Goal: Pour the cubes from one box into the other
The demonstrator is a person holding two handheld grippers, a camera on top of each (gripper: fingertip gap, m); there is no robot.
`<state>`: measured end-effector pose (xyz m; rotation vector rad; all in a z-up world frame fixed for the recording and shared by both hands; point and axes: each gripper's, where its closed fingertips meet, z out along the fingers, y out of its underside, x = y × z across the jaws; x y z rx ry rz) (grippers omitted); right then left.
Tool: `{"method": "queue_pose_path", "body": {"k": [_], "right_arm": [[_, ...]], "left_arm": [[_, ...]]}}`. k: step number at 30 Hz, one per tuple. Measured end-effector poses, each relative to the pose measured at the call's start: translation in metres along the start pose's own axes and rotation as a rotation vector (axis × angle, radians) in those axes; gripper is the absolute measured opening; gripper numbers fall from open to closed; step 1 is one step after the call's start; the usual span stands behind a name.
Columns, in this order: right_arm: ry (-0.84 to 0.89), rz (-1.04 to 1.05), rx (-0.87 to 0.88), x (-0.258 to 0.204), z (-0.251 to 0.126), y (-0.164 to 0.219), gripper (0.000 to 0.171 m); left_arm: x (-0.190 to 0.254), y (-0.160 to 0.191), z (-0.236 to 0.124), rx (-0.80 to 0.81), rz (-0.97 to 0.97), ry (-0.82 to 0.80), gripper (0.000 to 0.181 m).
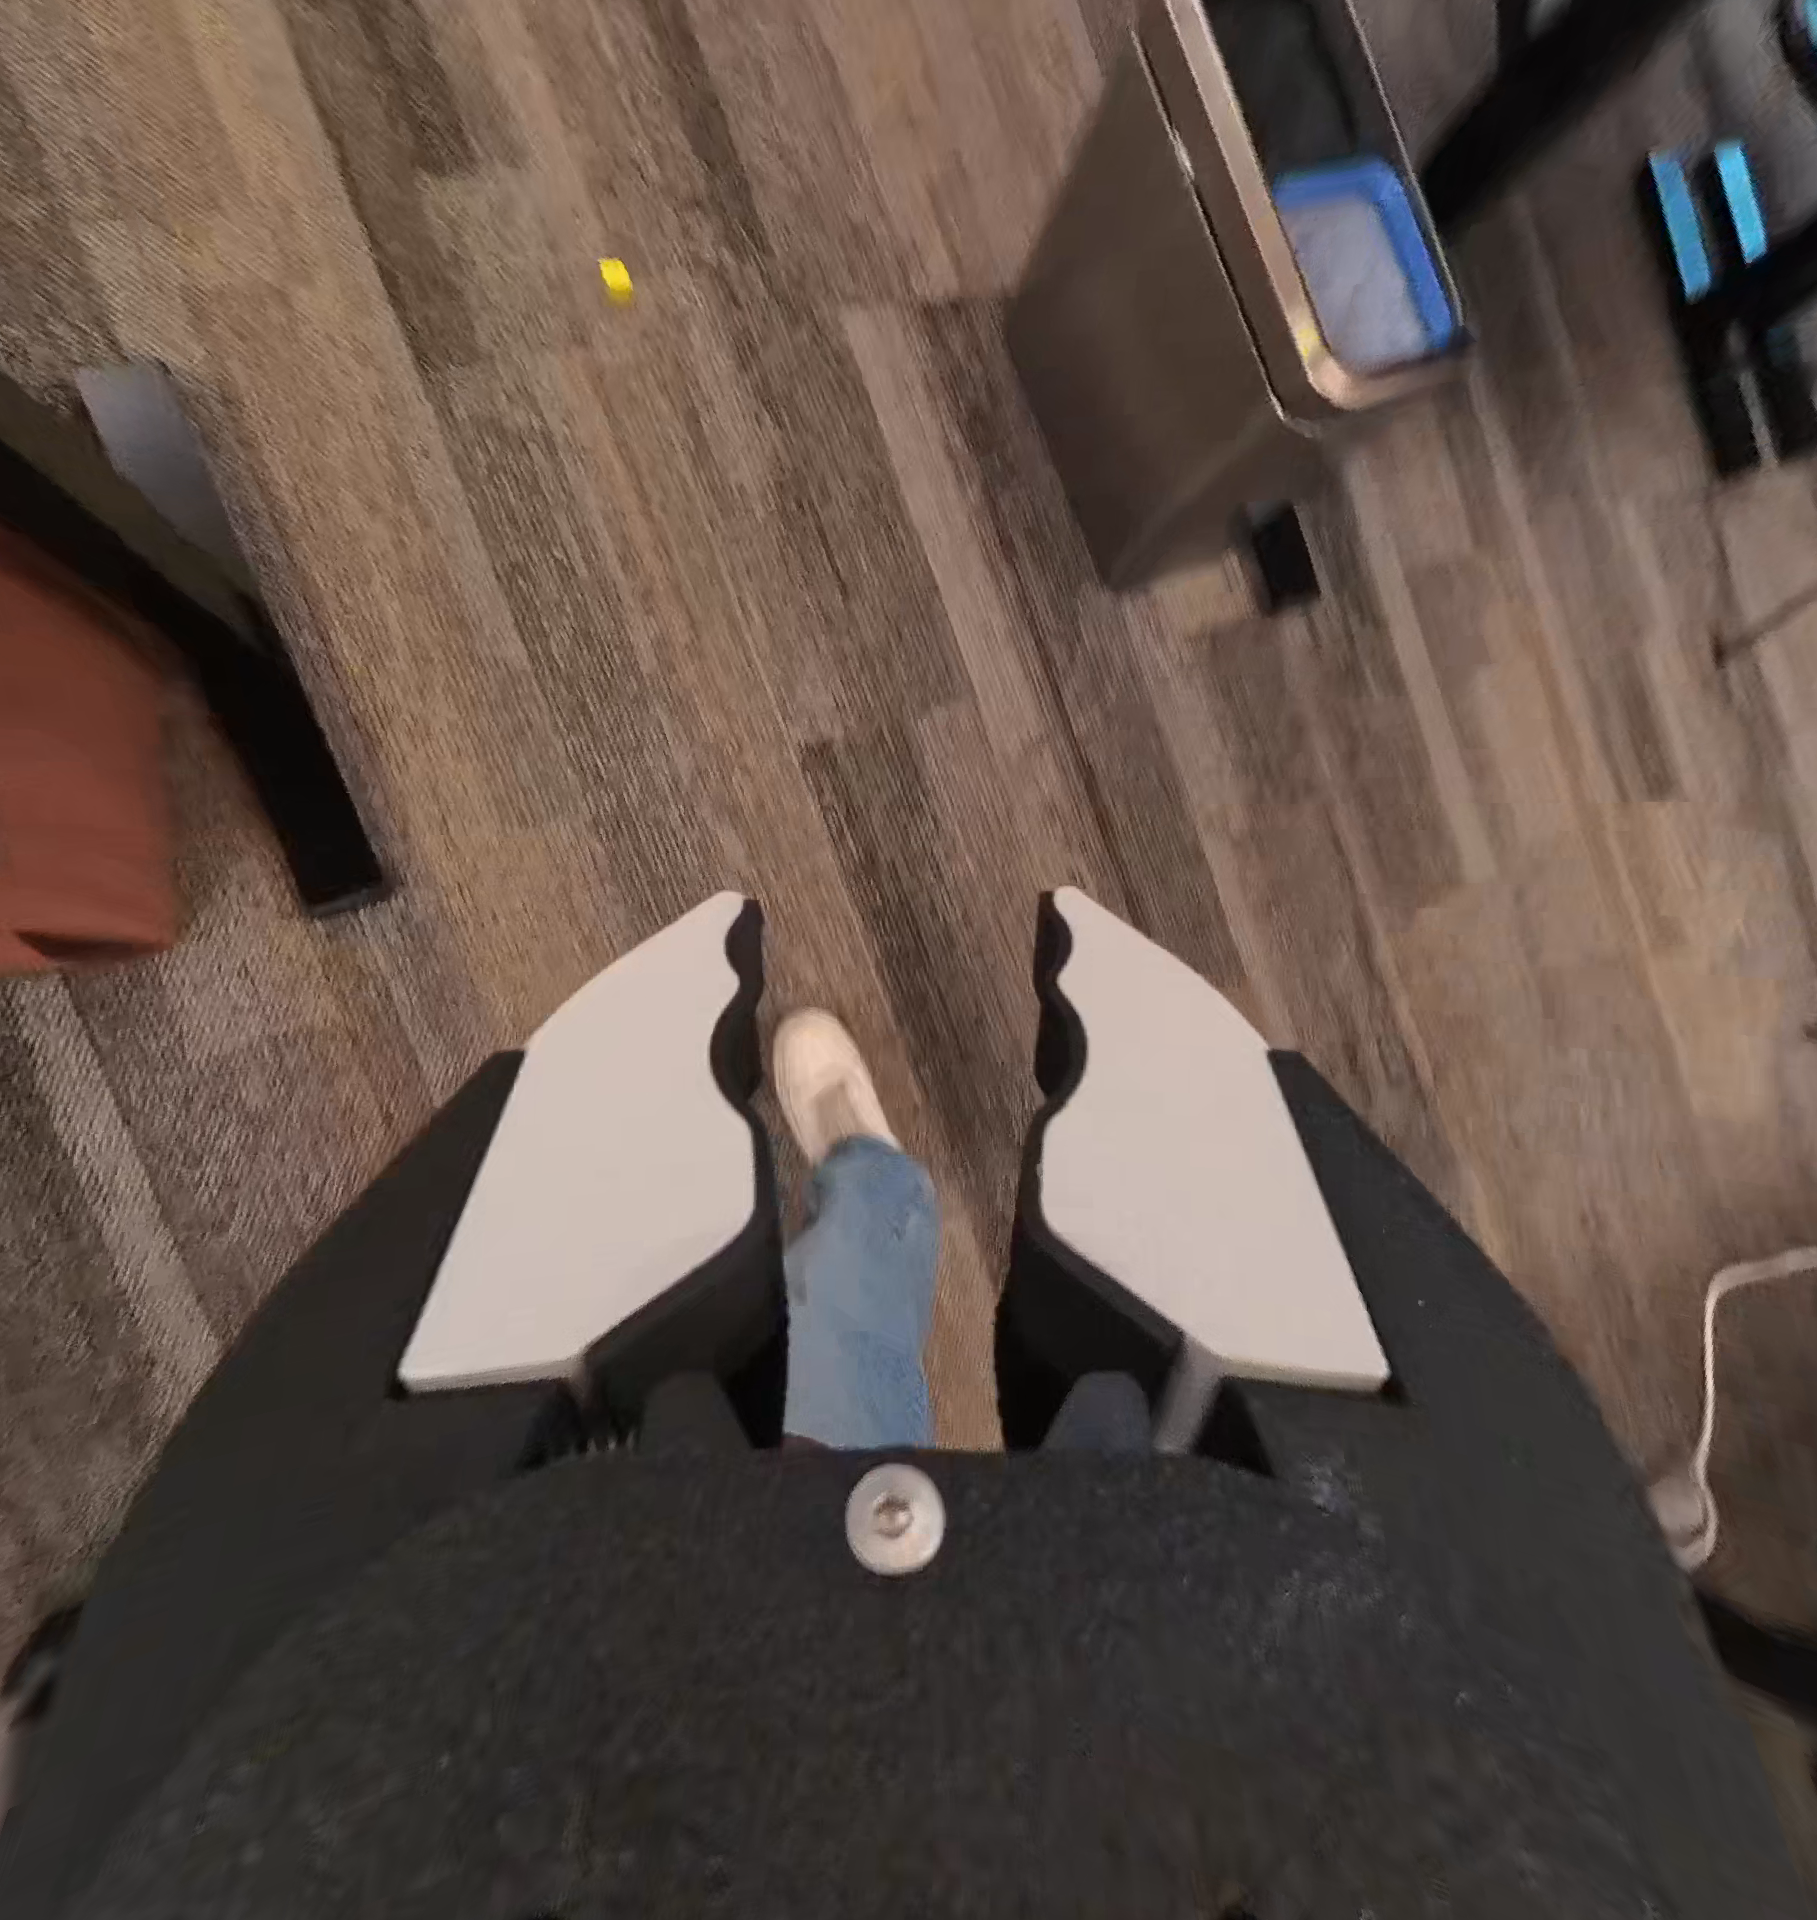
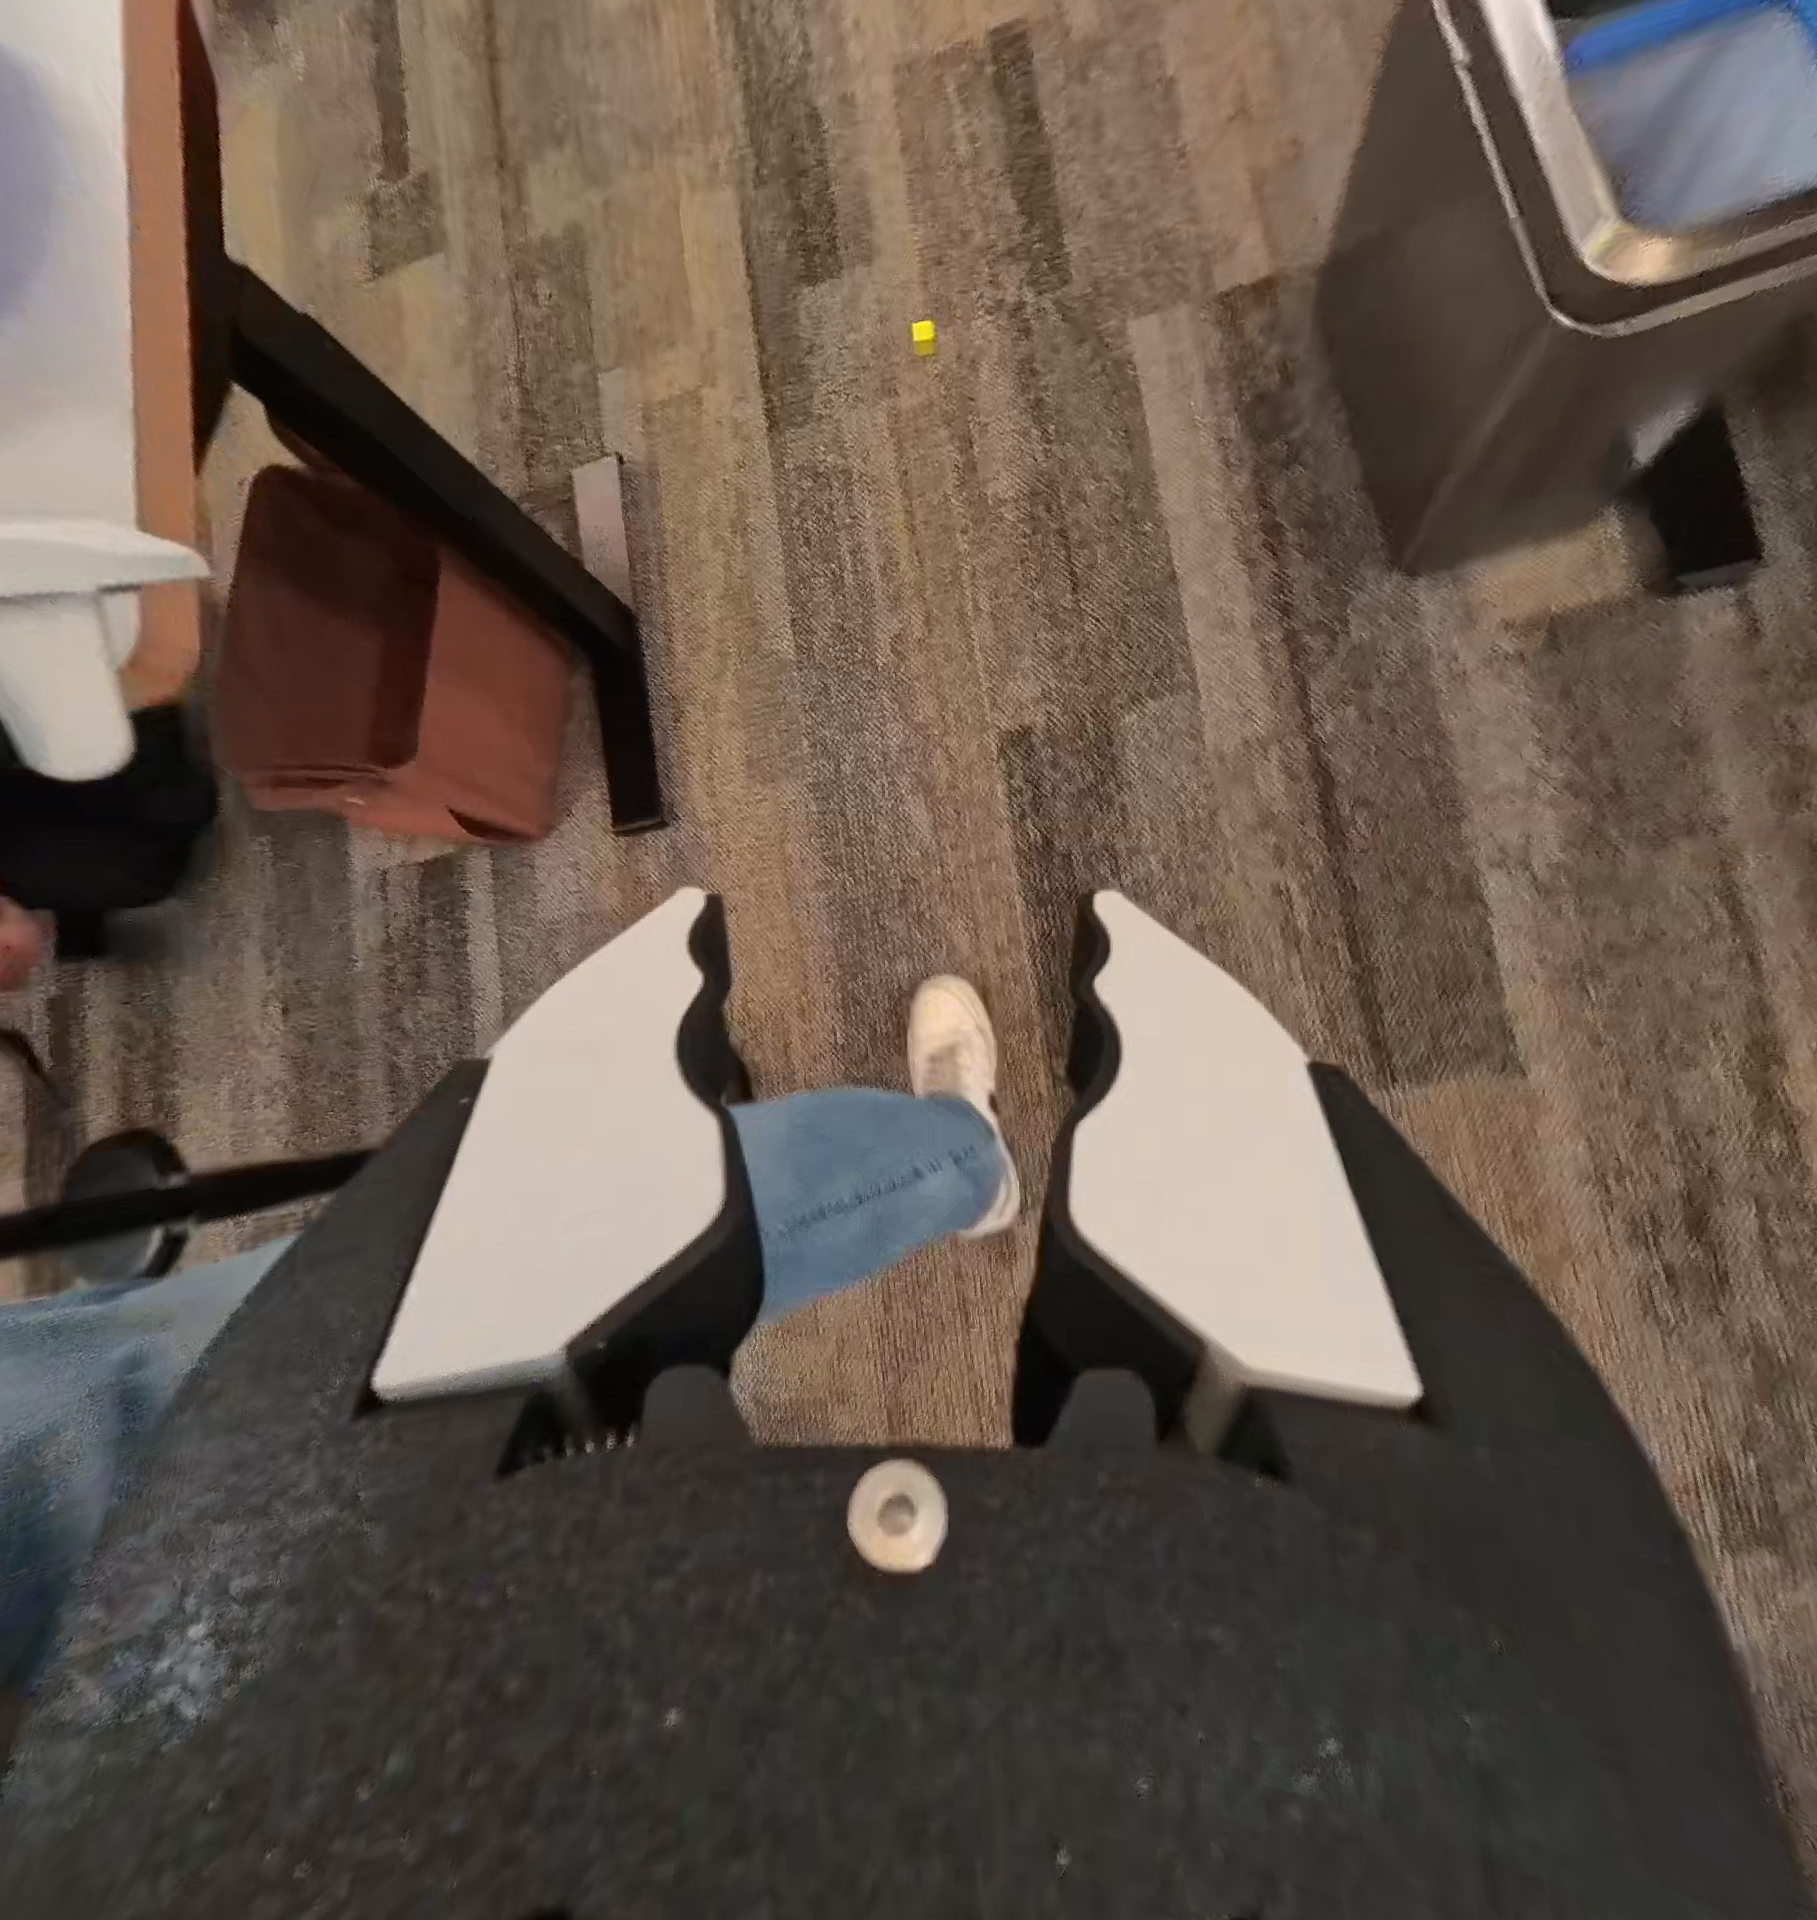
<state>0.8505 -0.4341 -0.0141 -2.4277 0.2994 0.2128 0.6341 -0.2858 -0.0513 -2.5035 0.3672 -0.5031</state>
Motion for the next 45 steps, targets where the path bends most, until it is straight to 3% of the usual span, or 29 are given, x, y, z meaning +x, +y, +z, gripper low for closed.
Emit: {"method": "queue_pose_path", "body": {"k": [4, 8, 13, 16, 19, 22, 26, 29, 33, 36, 40, 42, 45], "right_arm": [[-0.099, 0.024, -0.071, 0.002, 0.122, -0.103, 0.064], [-0.151, 0.004, -0.145, -0.011, 0.252, -0.193, 0.063], [-0.138, -0.102, -0.206, -0.037, 0.414, -0.276, 0.061], [-0.123, -0.120, -0.197, -0.047, 0.531, -0.310, 0.061], [-0.105, -0.123, -0.217, -0.046, 0.673, -0.324, 0.064], [-0.087, -0.095, -0.305, -0.035, 0.825, -0.312, 0.065], [-0.045, -0.123, -0.457, -0.019, 0.998, -0.259, 0.059], [-0.021, -0.148, -0.554, -0.007, 1.098, -0.212, 0.056], [0.042, -0.120, -0.612, 0.014, 1.190, -0.173, 0.055], [0.091, -0.106, -0.615, 0.023, 1.225, -0.165, 0.048], [0.182, -0.184, -0.667, 0.032, 1.245, -0.155, 0.043], [0.173, -0.186, -0.680, 0.031, 1.250, -0.153, 0.029], [0.159, -0.229, -0.715, 0.031, 1.245, -0.156, 0.029]], "left_arm": [[-0.058, -0.072, 0.083, 0.016, -0.074, -0.095, 0.050], [-0.123, -0.144, 0.142, 0.002, -0.109, -0.137, 0.051], [-0.188, -0.223, 0.213, 0.004, -0.068, -0.156, 0.053], [-0.222, -0.255, 0.279, -0.006, -0.016, -0.162, 0.052], [-0.259, -0.277, 0.364, -0.018, 0.000, -0.174, 0.051], [-0.308, -0.284, 0.455, -0.043, -0.069, -0.199, 0.049], [-0.379, -0.260, 0.554, -0.122, -0.150, -0.254, 0.047], [-0.415, -0.221, 0.598, -0.205, -0.193, -0.275, 0.047], [-0.437, -0.163, 0.614, -0.317, -0.193, -0.289, 0.047], [-0.443, -0.132, 0.608, -0.376, -0.200, -0.293, 0.045], [-0.442, -0.115, 0.598, -0.428, -0.235, -0.293, 0.045], [-0.440, -0.117, 0.595, -0.434, -0.241, -0.294, 0.045], [-0.432, -0.126, 0.591, -0.435, -0.260, -0.284, 0.044]]}}
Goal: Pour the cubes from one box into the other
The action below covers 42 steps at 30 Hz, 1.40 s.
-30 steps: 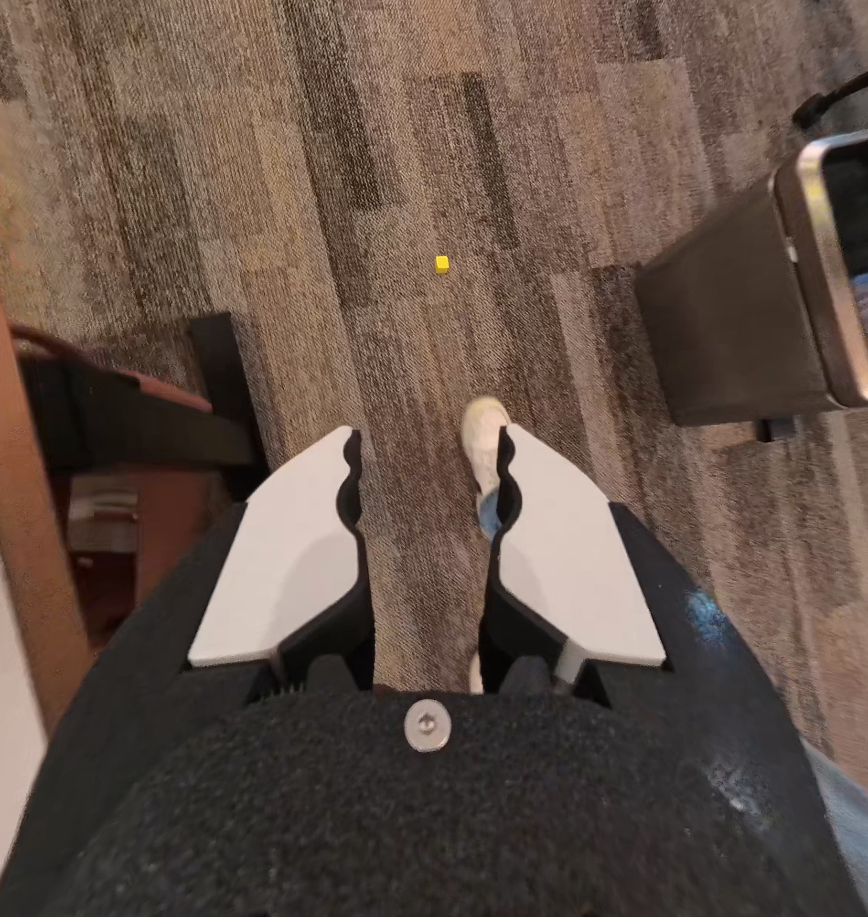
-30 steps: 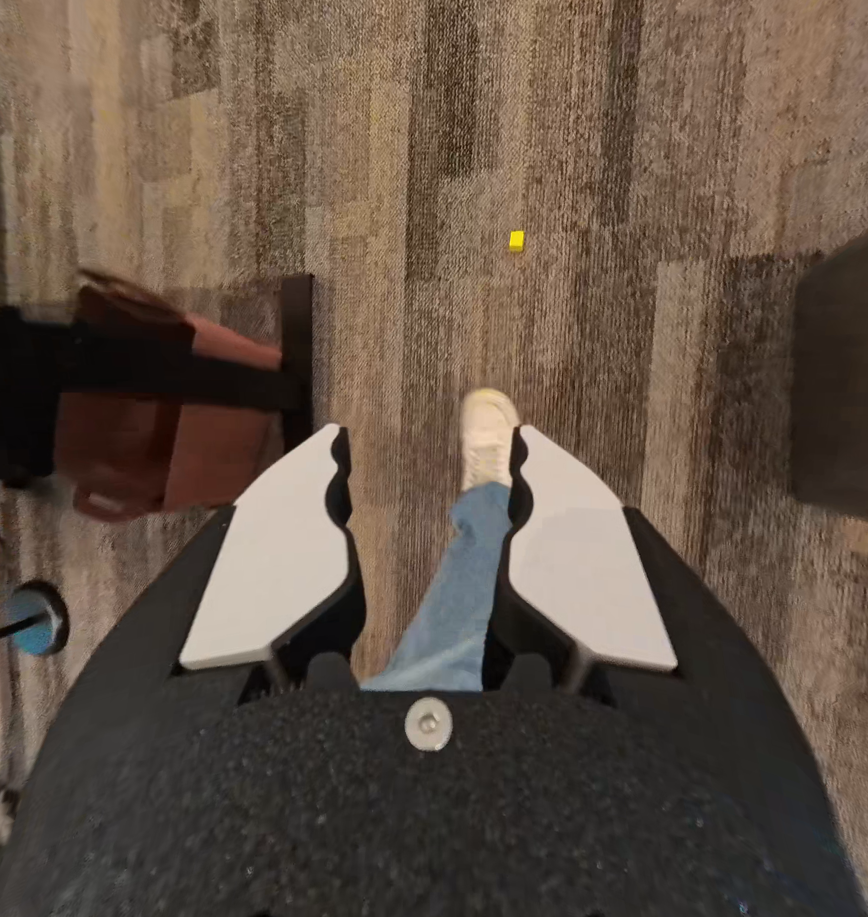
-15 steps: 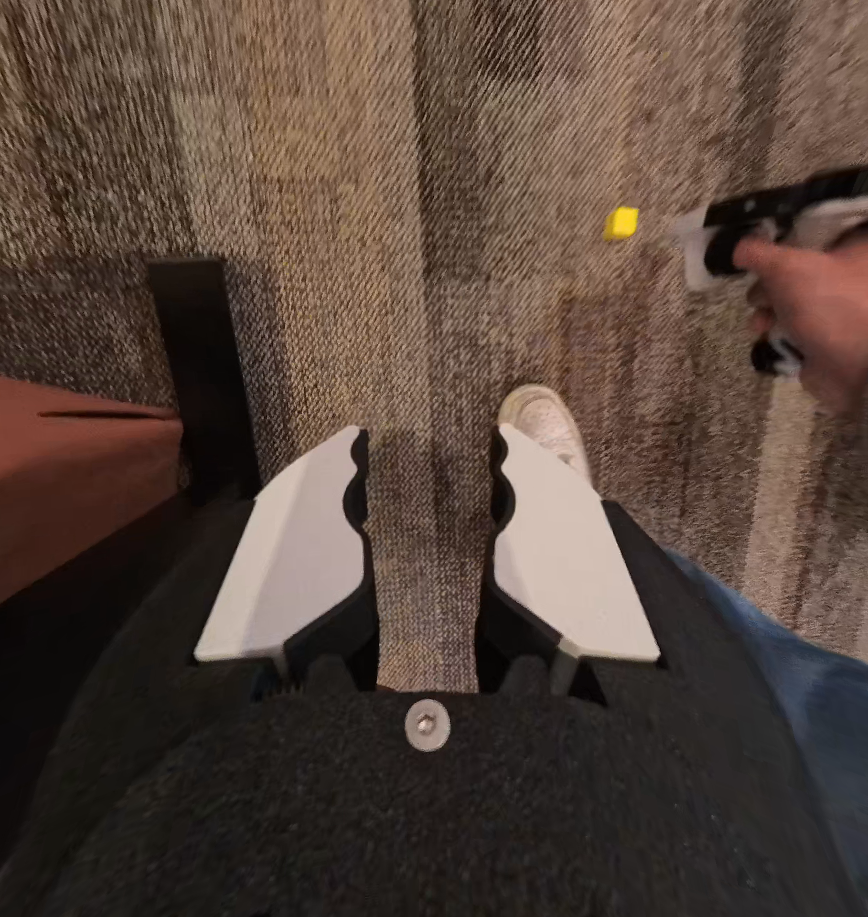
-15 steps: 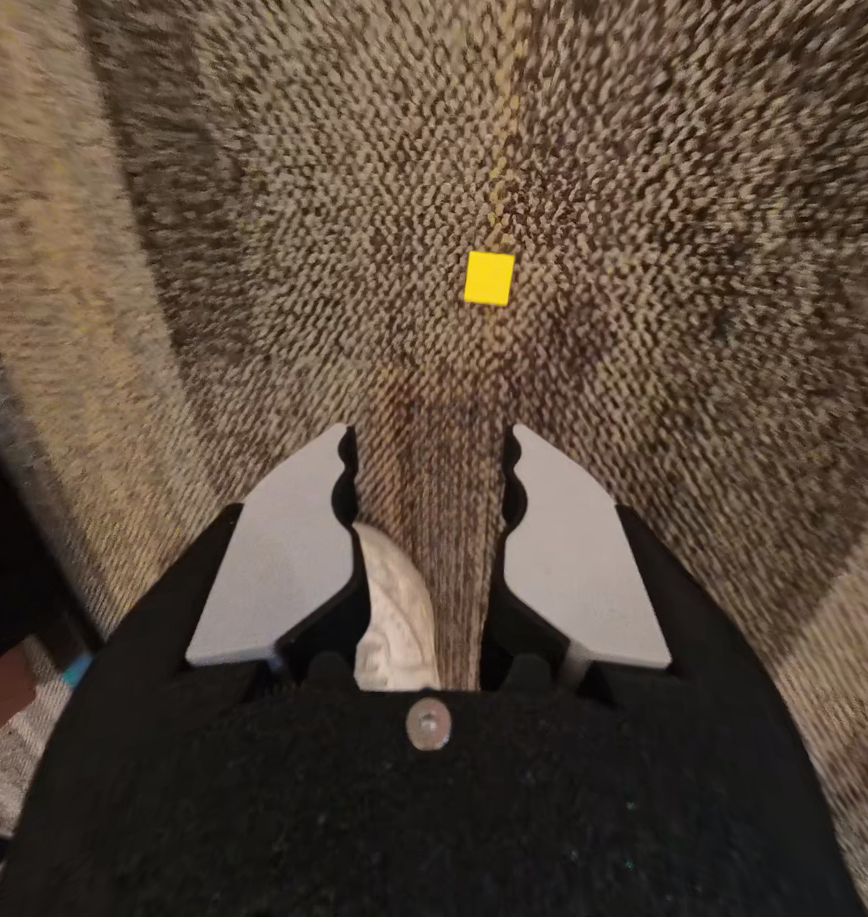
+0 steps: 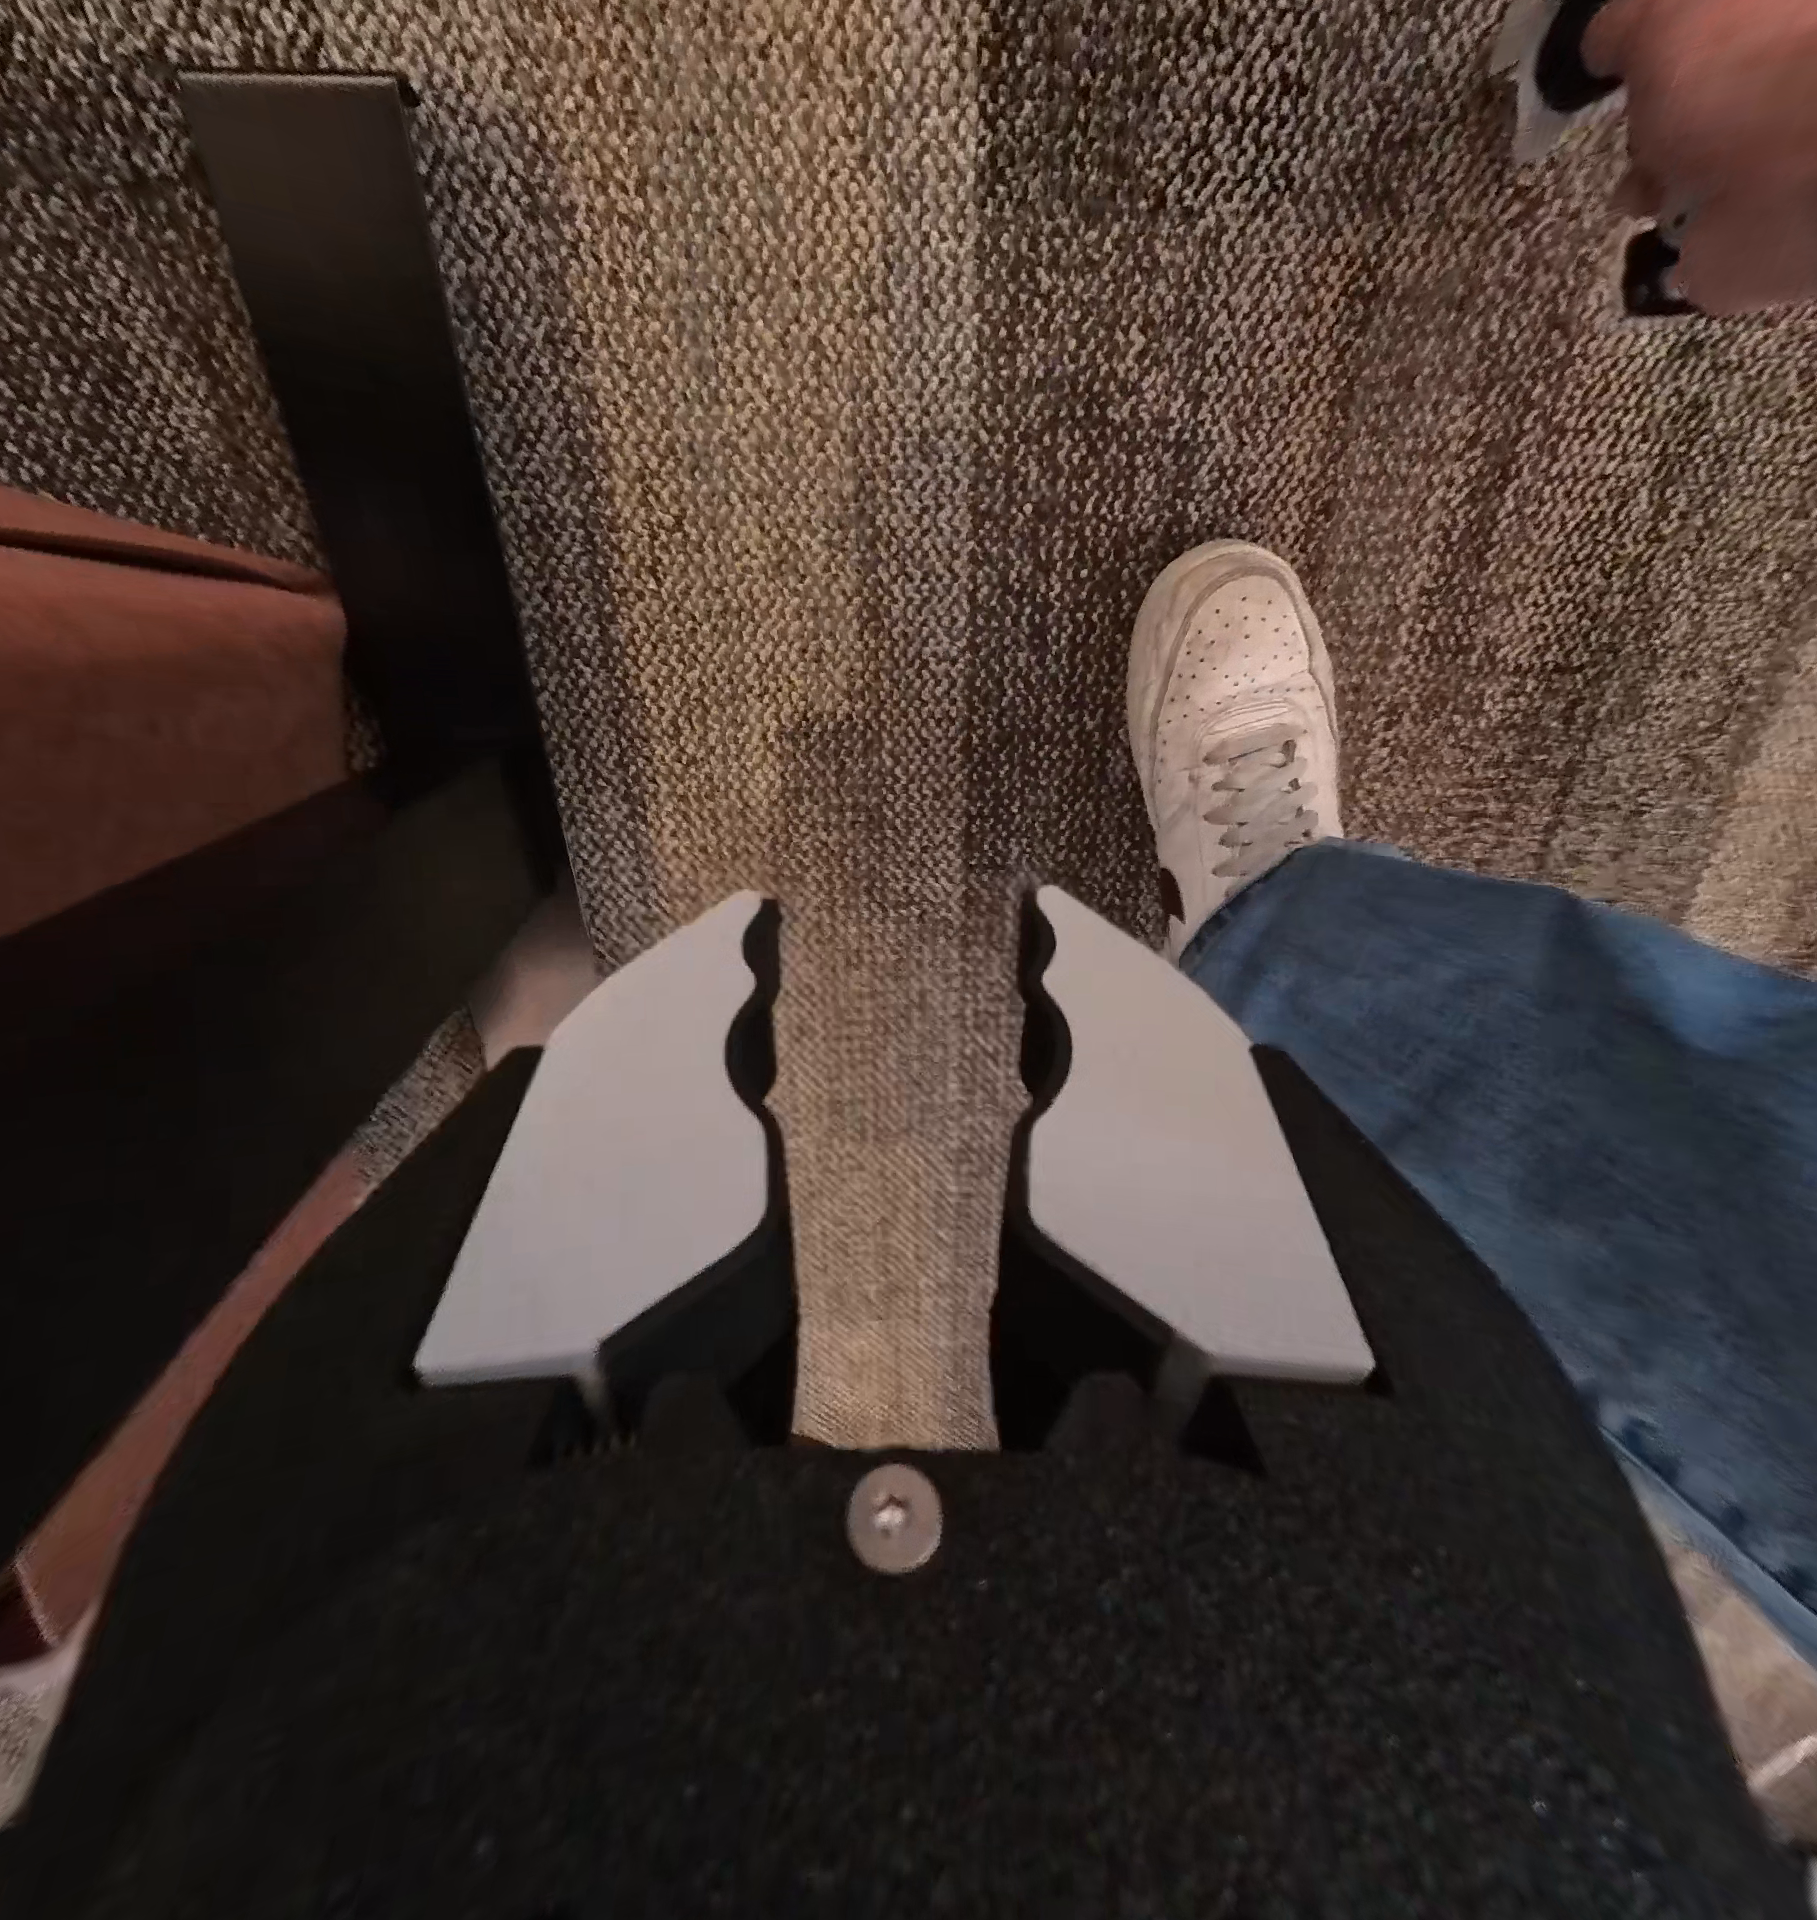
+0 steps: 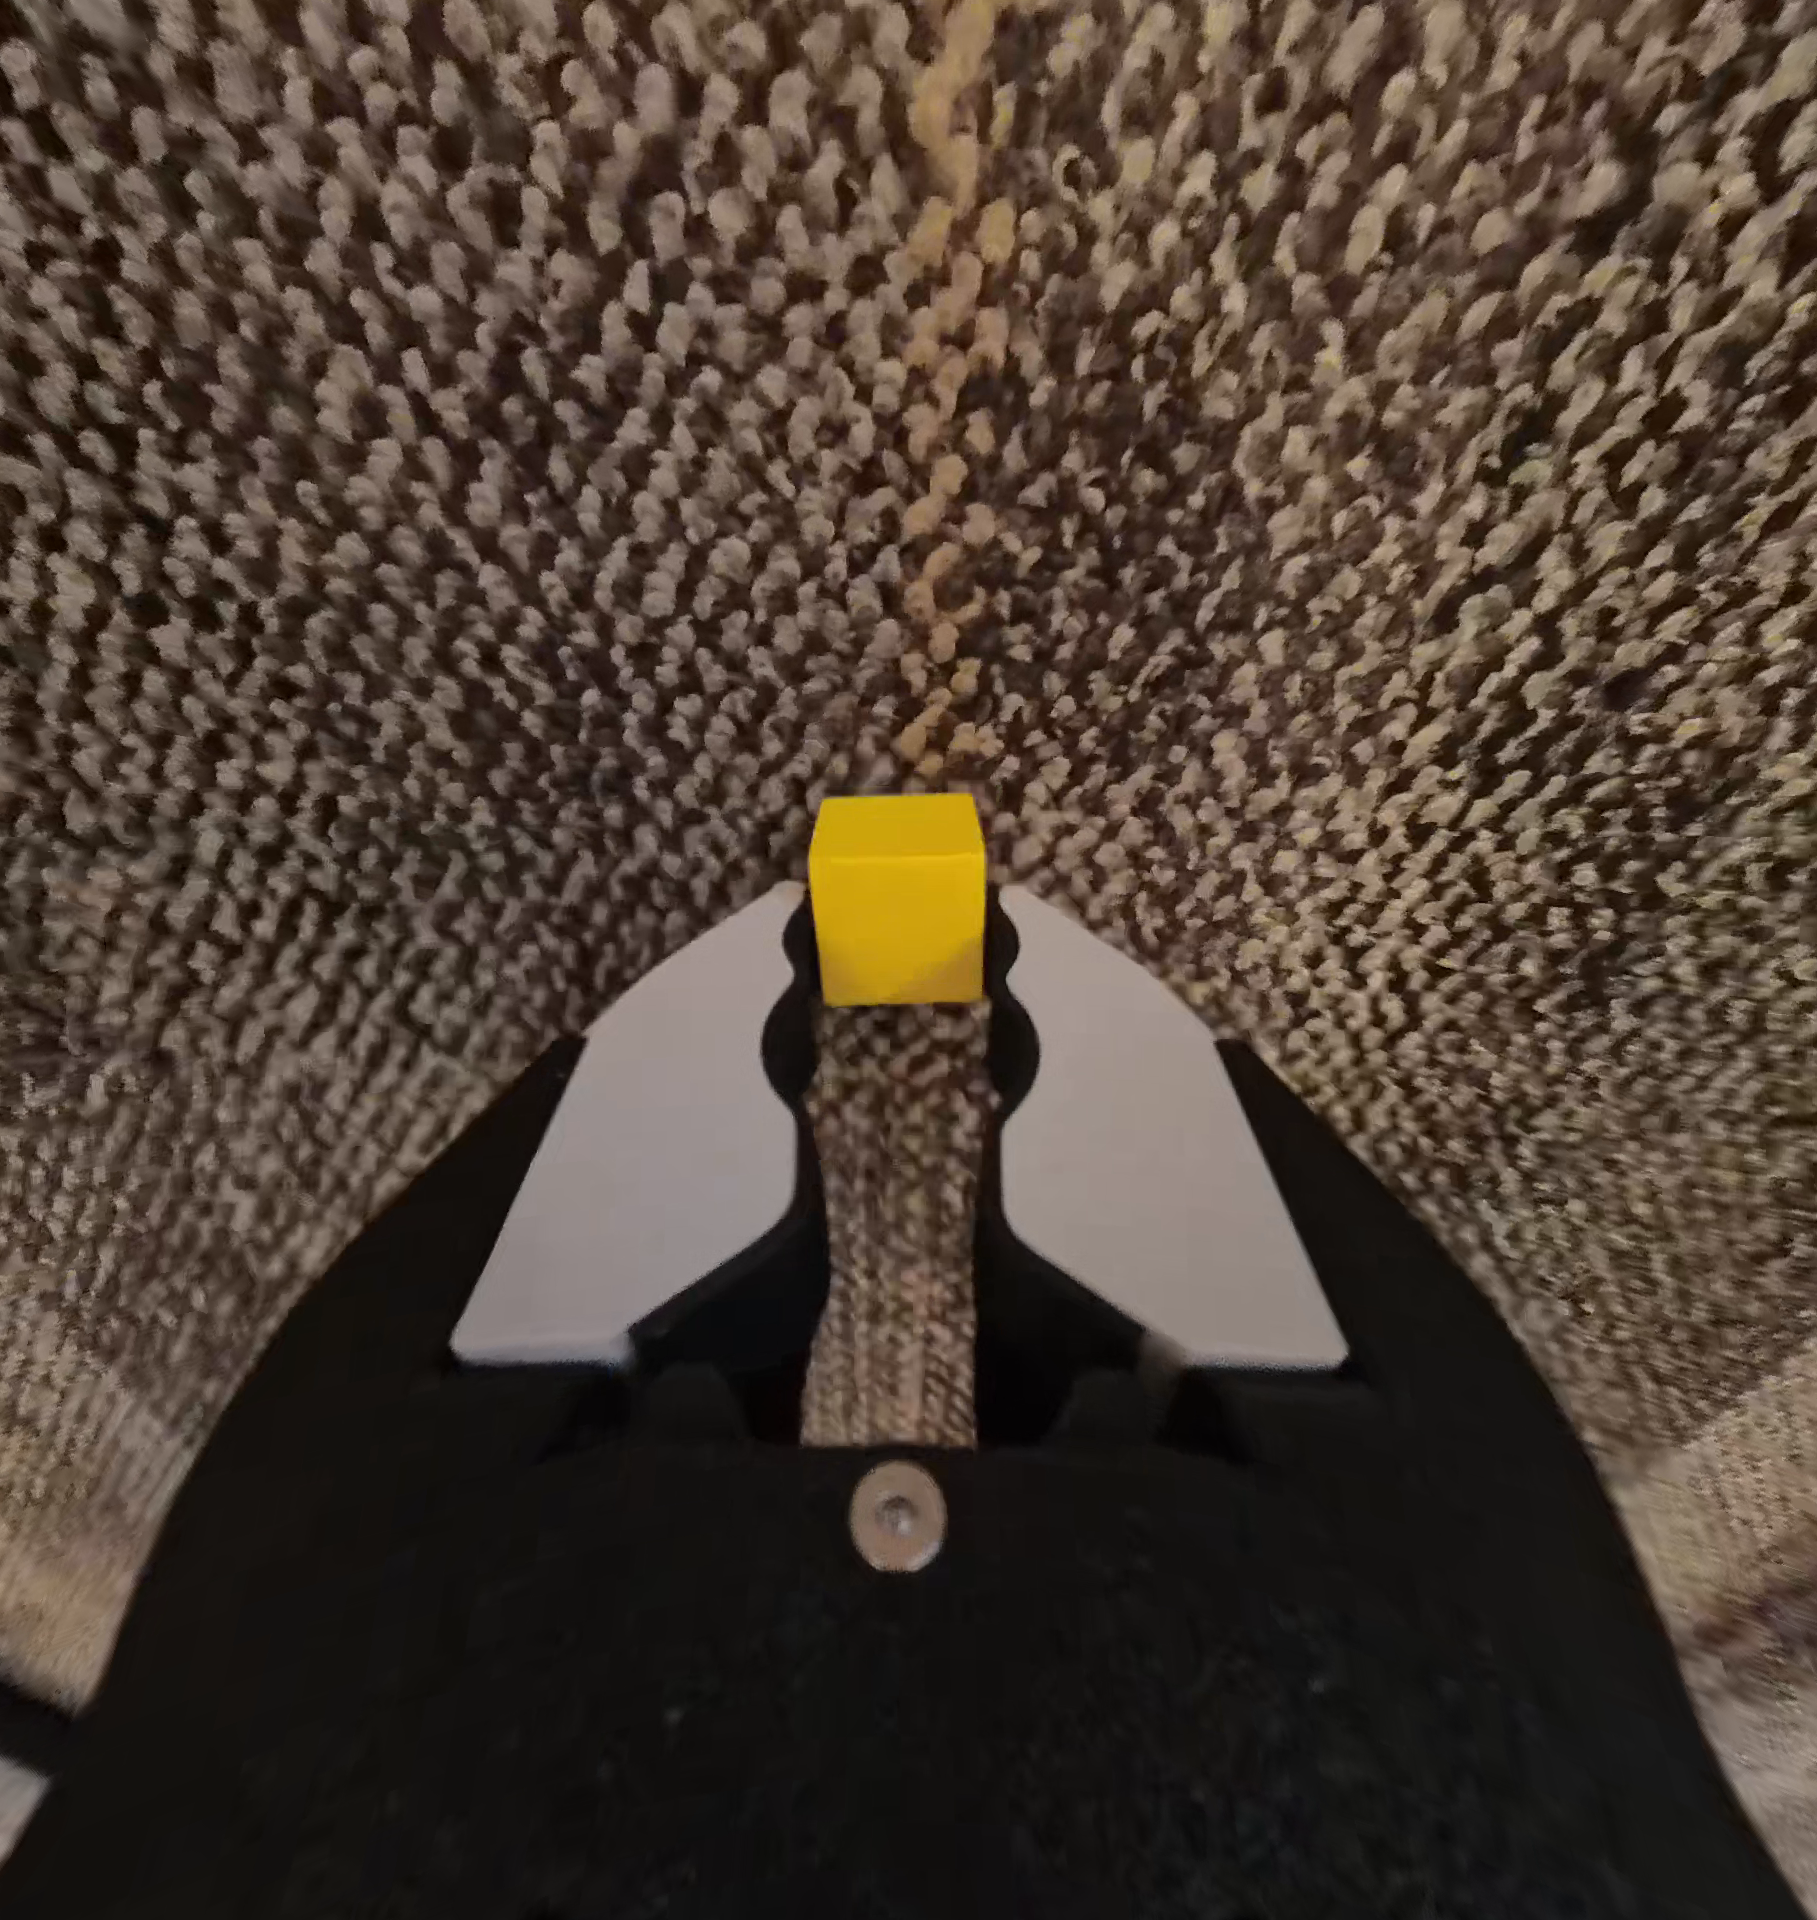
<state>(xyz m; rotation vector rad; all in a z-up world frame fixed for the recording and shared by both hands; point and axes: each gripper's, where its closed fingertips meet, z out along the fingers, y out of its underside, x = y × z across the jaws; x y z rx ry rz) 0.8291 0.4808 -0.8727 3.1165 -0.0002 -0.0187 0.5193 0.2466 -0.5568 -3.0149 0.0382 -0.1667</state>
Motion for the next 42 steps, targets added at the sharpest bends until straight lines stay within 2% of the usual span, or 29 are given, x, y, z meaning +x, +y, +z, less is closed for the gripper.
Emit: {"method": "queue_pose_path", "body": {"k": [2, 3, 5, 7, 9, 11, 13, 15, 17, 18, 20, 22, 24, 26, 27, 30, 33, 35, 38, 42], "right_arm": [[-0.028, -0.078, 0.056, -0.005, -0.032, -0.004, 0.029], [-0.048, -0.123, 0.099, -0.009, -0.060, -0.008, 0.029], [-0.158, -0.216, 0.254, -0.032, -0.143, -0.024, 0.029], [-0.301, -0.324, 0.411, -0.064, -0.257, -0.040, 0.029], [-0.435, -0.460, 0.549, -0.104, -0.391, -0.049, 0.029], [-0.582, -0.624, 0.649, -0.157, -0.526, -0.042, 0.029], [-0.724, -0.807, 0.680, -0.218, -0.646, -0.013, 0.029], [-0.856, -0.986, 0.684, -0.283, -0.749, 0.037, 0.029], [-0.989, -1.179, 0.591, -0.348, -0.825, 0.113, 0.029], [-1.007, -1.255, 0.524, -0.378, -0.849, 0.153, 0.029], [-0.976, -1.382, 0.383, -0.434, -0.868, 0.236, 0.029], [-0.905, -1.464, 0.313, -0.488, -0.863, 0.306, 0.029], [-0.782, -1.535, 0.236, -0.534, -0.842, 0.353, 0.029], [-0.679, -1.608, 0.190, -0.573, -0.822, 0.381, 0.029], [-0.582, -1.674, 0.164, -0.584, -0.806, 0.386, 0.029], [-0.227, -1.873, -0.156, -0.575, -0.757, 0.390, 0.029], [-0.098, -1.895, -0.206, -0.579, -0.734, 0.377, 0.029], [-0.056, -1.855, -0.224, -0.576, -0.728, 0.371, 0.029], [-0.044, -1.807, -0.174, -0.570, -0.734, 0.370, 0.040], [-0.210, -1.651, 0.042, -0.568, -0.791, 0.390, 0.039]], "left_arm": [[0.014, 0.005, -0.015, -0.018, -0.040, 0.036, 0.044], [0.023, 0.009, -0.027, -0.022, -0.048, 0.050, 0.044], [0.042, 0.021, -0.058, -0.020, -0.033, 0.066, 0.040], [0.063, 0.037, -0.094, -0.017, -0.029, 0.092, 0.040], [0.082, 0.058, -0.135, -0.009, -0.040, 0.115, 0.040], [0.098, 0.088, -0.176, 0.001, -0.053, 0.128, 0.041], [0.108, 0.124, -0.218, 0.017, -0.074, 0.130, 0.041], [0.111, 0.165, -0.258, 0.045, -0.109, 0.120, 0.041], [0.113, 0.212, -0.292, 0.062, -0.148, 0.118, 0.041], [0.114, 0.236, -0.308, 0.067, -0.164, 0.121, 0.043], [0.112, 0.287, -0.337, 0.070, -0.186, 0.124, 0.044], [0.105, 0.338, -0.362, 0.059, -0.203, 0.112, 0.046], [0.096, 0.385, -0.383, 0.051, -0.251, 0.102, 0.045], [0.091, 0.428, -0.400, 0.049, -0.325, 0.101, 0.046], [0.092, 0.449, -0.407, 0.050, -0.355, 0.095, 0.046], [0.102, 0.507, -0.419, 0.033, -0.409, 0.066, 0.046], [0.116, 0.558, -0.426, 0.004, -0.474, 0.039, 0.046], [0.126, 0.586, -0.432, -0.004, -0.564, 0.041, 0.047], [0.131, 0.626, -0.444, -0.003, -0.673, 0.025, 0.048], [0.118, 0.688, -0.465, 0.016, -0.793, -0.022, 0.048]]}}
